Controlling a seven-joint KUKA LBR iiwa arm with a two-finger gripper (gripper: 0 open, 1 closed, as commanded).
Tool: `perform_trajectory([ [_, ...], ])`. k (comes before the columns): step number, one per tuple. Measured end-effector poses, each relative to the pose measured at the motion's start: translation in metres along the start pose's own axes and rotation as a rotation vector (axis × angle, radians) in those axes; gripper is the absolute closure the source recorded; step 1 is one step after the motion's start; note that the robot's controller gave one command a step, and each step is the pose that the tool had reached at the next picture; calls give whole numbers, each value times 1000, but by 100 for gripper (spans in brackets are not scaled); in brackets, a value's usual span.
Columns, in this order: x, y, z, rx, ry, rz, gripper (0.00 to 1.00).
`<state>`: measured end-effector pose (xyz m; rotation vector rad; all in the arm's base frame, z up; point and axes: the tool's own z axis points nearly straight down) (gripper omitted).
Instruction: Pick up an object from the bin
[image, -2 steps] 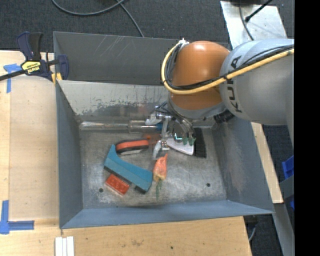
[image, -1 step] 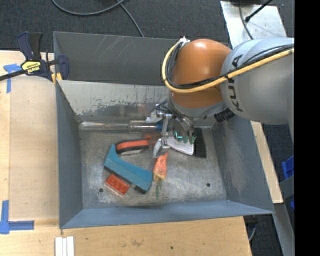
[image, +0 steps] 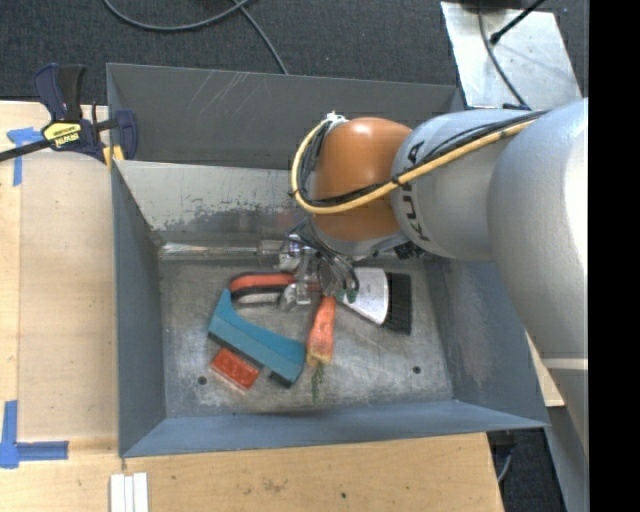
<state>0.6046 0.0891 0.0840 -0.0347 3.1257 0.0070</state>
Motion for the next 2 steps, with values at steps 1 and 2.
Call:
perform_trajectory([
  [1,0,0,0,0,0,0,100],
  [2,21,-55,-132,4,13,-153,100],
])
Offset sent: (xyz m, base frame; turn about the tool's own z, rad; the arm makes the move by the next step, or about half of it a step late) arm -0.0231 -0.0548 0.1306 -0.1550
